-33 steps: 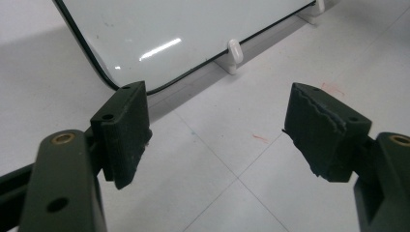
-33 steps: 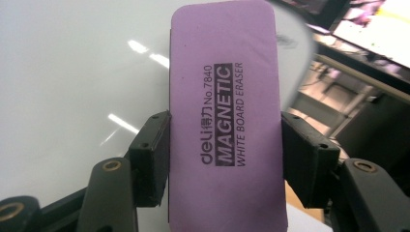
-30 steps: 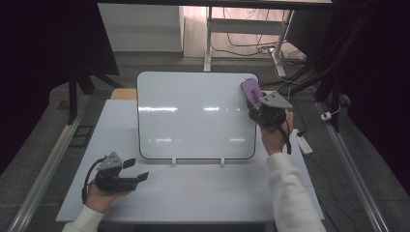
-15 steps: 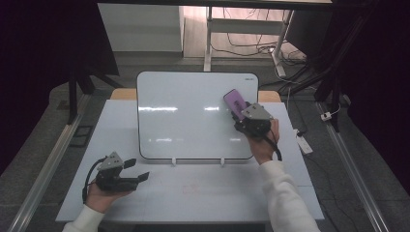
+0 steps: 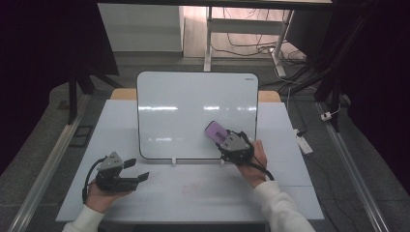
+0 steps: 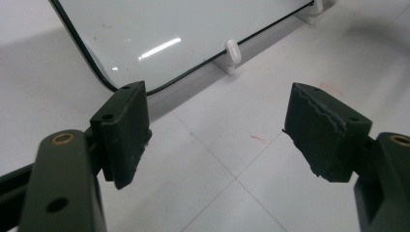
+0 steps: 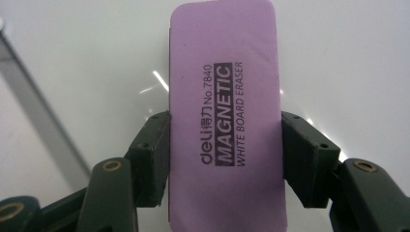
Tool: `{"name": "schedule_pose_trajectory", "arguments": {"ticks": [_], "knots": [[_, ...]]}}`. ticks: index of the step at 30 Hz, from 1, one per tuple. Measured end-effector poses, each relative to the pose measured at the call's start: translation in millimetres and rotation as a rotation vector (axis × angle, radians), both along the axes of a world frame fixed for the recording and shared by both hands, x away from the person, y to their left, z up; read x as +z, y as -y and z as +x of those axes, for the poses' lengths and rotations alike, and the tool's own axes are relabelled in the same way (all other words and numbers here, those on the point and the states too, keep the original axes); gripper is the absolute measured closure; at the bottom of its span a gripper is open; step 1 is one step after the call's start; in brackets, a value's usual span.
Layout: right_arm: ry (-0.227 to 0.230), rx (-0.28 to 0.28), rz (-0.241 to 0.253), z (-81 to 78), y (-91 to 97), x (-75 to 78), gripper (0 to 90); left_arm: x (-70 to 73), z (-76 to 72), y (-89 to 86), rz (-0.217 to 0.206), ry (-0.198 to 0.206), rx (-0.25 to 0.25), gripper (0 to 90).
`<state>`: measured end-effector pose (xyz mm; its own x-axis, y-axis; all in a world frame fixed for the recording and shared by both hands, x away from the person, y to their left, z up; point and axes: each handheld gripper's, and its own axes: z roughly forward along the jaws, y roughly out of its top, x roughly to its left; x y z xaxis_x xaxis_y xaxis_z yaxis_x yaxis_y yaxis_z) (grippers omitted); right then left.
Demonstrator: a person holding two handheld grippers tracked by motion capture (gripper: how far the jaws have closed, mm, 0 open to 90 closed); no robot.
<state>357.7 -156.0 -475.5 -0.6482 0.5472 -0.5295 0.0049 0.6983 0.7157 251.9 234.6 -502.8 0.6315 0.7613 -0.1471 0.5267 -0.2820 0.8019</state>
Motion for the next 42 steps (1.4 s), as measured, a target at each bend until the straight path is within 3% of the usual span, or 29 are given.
{"name": "schedule_pose_trajectory", "arguments": {"ticks": [3,8,15,18,28,37,42], "knots": [[0.002,-0.009,-0.007,-2.6,9.2,-2.7,40.3,0.0,0.0,0.3,0.001,-0.001,0.000,24.9],[-0.005,-0.067,0.042,0.6,28.2,1.3,40.3,0.2,0.3,1.1,0.000,-0.001,-0.002,24.9],[-0.054,-0.137,0.158,-0.7,47.9,2.9,40.3,1.5,1.2,3.5,-0.024,-0.012,-0.004,24.3],[-0.066,-0.114,0.182,-9.2,49.1,4.6,40.3,2.8,2.2,5.9,-0.035,-0.017,-0.009,24.2],[-0.096,0.024,0.123,-51.0,31.1,-6.9,40.3,16.5,11.1,33.8,-0.064,-0.015,-0.083,24.3],[-0.130,0.053,0.138,-56.0,26.9,-10.7,40.3,26.1,24.8,57.4,-0.071,-0.045,-0.138,24.4],[-0.116,0.096,0.128,-62.9,19.0,-8.5,40.3,32.7,34.9,73.8,-0.087,-0.060,-0.170,25.0]]}}
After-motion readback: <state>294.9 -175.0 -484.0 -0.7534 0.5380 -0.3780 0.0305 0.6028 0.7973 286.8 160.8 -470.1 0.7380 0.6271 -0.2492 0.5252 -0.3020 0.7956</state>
